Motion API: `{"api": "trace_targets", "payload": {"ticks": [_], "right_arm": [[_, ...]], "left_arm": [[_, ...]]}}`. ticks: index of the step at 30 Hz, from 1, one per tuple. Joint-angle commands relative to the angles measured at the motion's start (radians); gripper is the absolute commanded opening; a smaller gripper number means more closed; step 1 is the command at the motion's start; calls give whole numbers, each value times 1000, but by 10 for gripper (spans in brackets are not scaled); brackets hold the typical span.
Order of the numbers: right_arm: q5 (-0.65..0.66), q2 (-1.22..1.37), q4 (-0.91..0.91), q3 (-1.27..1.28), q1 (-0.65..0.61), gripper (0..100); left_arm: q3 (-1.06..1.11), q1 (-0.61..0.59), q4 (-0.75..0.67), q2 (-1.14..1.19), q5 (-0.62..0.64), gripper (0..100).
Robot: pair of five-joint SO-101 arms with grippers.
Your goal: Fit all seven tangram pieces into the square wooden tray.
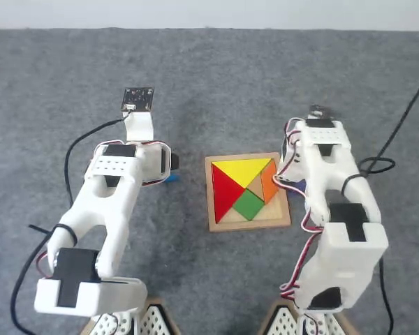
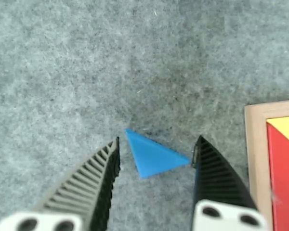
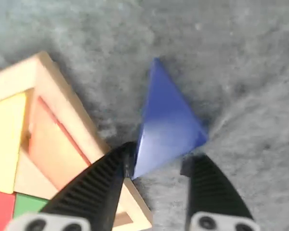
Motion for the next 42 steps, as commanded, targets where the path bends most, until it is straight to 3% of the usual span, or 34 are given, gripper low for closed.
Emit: {"api": "trace_targets", "payload": {"ticks": [1, 7, 11, 15, 22, 26, 31, 36, 42], "right_arm": [[-15, -67, -21, -3, 7, 140], [69, -68, -19, -29, 107, 144], [71, -59, -27, -48, 156, 230], [80, -59, -28, -48, 170, 306], [117, -58, -51, -55, 166, 307], [358, -59, -79, -60, 160, 307], [523, -58, -68, -92, 156, 307], [588, -58, -77, -104, 134, 307], [569, -56, -108, -75, 108, 306]], "left_arm": [[-5, 5, -25, -55, -14, 233], [-5, 5, -25, -55, -14, 233], [-5, 5, -25, -55, -14, 233], [-5, 5, -25, -55, -14, 233], [-5, 5, -25, -55, -14, 233], [-5, 5, -25, -55, -14, 233], [-5, 5, -25, -55, -14, 233], [-5, 3, -25, -55, -14, 233], [-5, -2, -25, -55, -14, 233]]}}
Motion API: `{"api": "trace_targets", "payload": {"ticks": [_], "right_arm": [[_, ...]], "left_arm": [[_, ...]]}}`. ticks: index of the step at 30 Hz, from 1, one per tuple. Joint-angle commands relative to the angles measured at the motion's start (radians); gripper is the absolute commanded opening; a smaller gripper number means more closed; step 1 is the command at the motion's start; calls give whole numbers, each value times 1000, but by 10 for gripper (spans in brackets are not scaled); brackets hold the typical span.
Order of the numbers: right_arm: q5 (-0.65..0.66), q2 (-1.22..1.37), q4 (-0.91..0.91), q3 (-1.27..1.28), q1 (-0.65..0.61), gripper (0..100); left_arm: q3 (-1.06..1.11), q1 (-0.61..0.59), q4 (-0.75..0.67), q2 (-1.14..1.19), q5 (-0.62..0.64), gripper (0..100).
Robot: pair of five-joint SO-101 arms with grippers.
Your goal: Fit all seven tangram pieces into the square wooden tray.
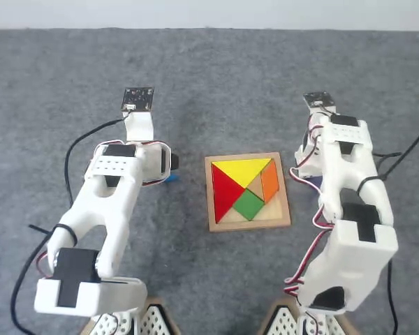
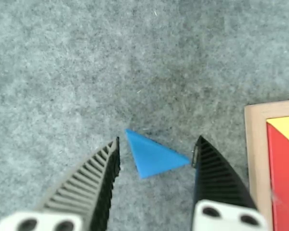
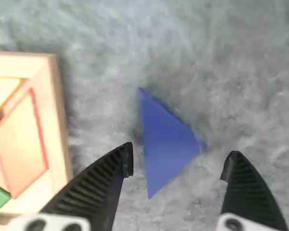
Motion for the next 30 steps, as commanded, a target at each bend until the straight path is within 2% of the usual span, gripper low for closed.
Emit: {"api": "trace_targets", "payload": {"ticks": [1, 6, 9, 14, 22, 30], "right_arm": [[6, -56, -56, -9, -13, 306], [18, -47, -136, 28, -13, 306], [71, 4, -156, 17, -13, 306], [66, 76, -70, -71, -5, 303], [26, 101, -12, -84, -2, 91], [8, 101, -18, -84, 15, 87]], "left_arm": [[-5, -2, -25, -55, -14, 233], [-5, -2, -23, -55, -14, 233], [-5, -3, -21, -55, -14, 233], [-5, -3, -25, -55, -14, 233], [-7, -3, -23, -55, -14, 233], [-7, -3, -23, -55, -14, 233]]}}
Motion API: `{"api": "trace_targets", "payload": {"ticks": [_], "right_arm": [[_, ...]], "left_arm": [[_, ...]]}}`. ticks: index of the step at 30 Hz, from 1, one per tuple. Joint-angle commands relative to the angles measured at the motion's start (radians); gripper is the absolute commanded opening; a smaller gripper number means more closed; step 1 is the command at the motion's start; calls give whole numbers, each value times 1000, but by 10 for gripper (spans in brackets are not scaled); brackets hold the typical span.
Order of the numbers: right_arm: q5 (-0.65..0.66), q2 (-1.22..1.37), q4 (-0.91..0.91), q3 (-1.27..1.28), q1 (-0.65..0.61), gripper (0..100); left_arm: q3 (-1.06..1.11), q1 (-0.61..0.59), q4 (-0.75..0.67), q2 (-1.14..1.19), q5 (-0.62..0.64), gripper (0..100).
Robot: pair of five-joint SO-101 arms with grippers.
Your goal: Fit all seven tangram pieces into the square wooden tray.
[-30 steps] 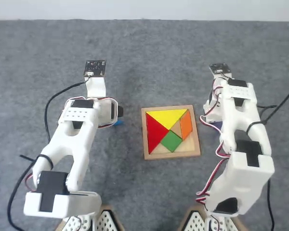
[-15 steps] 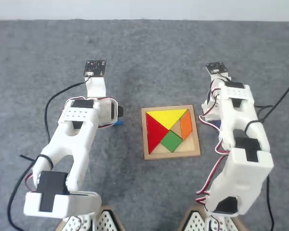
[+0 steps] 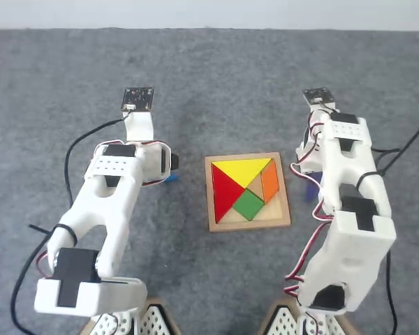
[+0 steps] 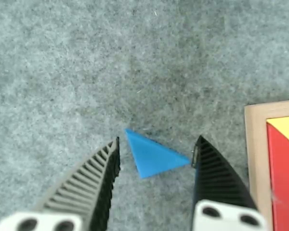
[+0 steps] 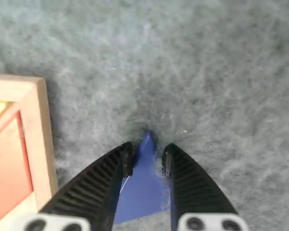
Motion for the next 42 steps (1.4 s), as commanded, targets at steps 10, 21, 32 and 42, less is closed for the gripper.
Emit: {"api": "trace_targets", "payload": {"ticks": [10, 21, 32, 42], "right_arm": [[-322, -286, 8, 120, 148, 294], [-500, -323, -68, 293, 50, 315], [-674, -305, -131, 285, -16, 314], [-675, -85, -51, 135, -1, 314]], "left_arm": [[-5, 3, -25, -55, -14, 233], [-5, 5, -21, -55, -14, 233], [-5, 5, -20, -55, -14, 233], [-5, 2, -20, -55, -14, 233]]}}
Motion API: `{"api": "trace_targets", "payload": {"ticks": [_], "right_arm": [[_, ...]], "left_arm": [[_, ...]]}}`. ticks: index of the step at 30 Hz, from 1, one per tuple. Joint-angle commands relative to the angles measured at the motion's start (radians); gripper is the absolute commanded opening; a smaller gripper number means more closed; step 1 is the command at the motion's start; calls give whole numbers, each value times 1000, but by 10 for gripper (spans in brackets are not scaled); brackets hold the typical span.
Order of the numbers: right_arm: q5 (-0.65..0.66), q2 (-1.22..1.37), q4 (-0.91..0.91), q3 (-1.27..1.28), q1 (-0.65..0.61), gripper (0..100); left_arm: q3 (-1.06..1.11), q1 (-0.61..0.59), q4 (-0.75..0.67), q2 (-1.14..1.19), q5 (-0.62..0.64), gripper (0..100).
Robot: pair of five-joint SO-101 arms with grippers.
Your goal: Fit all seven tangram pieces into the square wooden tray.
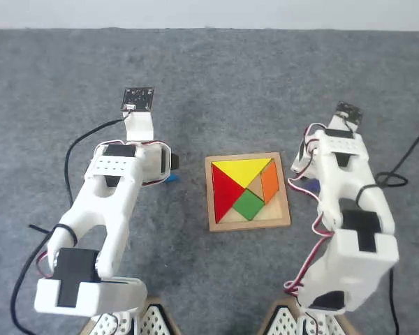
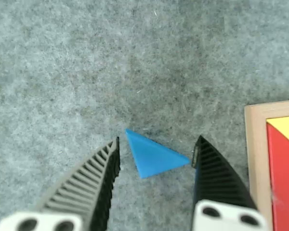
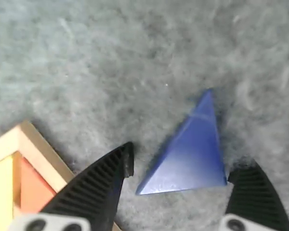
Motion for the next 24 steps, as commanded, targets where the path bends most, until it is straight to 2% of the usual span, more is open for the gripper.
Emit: {"api": "trace_targets", "payload": {"ticks": [1, 5, 8, 11, 17, 24], "right_arm": [[-12, 65, 104, -112, 10, 314], [-23, 131, 189, -189, 13, 310], [-92, 143, 216, -199, 16, 210], [-95, 128, 211, -199, 13, 131], [-100, 119, 209, -199, 16, 136], [-91, 33, 222, -221, 81, 73]], "left_arm": [[-5, 2, -20, -55, -14, 233], [-5, 0, -20, -55, -14, 233], [-5, 0, -21, -55, -14, 233], [-5, 0, -23, -55, -14, 233], [-5, 0, -23, -55, -14, 233], [-5, -2, -25, -55, -14, 233]]}}
